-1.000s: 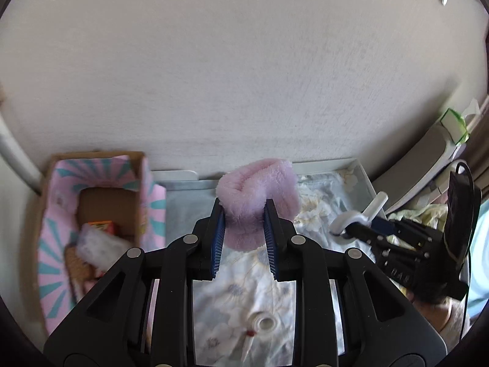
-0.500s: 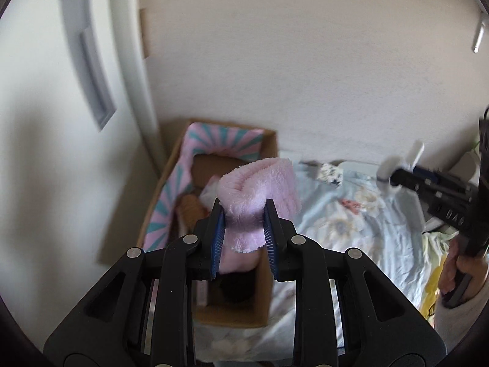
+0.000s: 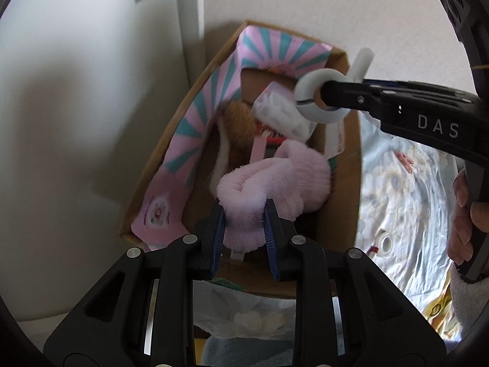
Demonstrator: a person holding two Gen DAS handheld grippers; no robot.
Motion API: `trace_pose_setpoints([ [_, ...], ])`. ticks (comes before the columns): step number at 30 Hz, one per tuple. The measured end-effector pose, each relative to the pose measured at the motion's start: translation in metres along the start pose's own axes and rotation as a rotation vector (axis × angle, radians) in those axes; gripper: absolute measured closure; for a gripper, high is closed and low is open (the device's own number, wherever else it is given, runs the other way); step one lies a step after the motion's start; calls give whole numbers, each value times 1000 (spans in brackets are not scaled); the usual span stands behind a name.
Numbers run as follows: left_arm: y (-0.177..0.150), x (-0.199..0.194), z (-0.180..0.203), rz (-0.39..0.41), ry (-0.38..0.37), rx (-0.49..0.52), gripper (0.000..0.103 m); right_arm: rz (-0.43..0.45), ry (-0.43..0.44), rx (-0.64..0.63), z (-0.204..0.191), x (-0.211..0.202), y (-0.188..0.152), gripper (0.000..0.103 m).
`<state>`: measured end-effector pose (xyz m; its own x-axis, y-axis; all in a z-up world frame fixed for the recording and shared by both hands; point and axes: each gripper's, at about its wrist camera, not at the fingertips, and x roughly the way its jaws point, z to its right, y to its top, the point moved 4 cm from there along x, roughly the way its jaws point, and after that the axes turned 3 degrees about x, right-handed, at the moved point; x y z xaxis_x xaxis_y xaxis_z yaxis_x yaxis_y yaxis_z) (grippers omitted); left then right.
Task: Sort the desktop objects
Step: 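Carry pink roll and white clip into the cardboard box and release both, then move both tools back over the bed toward the tape roll and lipstick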
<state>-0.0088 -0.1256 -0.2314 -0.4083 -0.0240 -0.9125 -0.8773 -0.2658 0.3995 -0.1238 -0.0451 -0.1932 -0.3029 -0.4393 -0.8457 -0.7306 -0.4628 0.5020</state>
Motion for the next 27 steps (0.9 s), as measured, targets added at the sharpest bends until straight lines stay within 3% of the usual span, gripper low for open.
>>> trace_pose_setpoints([
  [7,8,6,0,3,-19,-11,81,-43,6,-25,-10,27,4,74],
  [9,12,4,3,7,-57,-6,71,-55,22,-32,-13,32,6,73],
  [10,14,2,5,6,-87,-3,48,-69,44,-31,-15,33,7,67],
  [11,15,0,7,7,-99,0,13,-81,56,-26,-16,34,8,55],
  [12,17,-4,8,18,-80,5,1,-81,51,-22,-16,34,10,49],
  [14,19,-15,10,61,-33,31,1,-51,25,-21,-14,29,13,31],
  [16,21,-20,14,70,-14,54,1,-13,15,-12,-12,21,15,27],
  [20,24,-25,19,90,18,73,1,10,32,32,-2,12,17,26],
  [27,29,-31,26,110,-2,78,1,38,16,52,12,-1,12,26],
])
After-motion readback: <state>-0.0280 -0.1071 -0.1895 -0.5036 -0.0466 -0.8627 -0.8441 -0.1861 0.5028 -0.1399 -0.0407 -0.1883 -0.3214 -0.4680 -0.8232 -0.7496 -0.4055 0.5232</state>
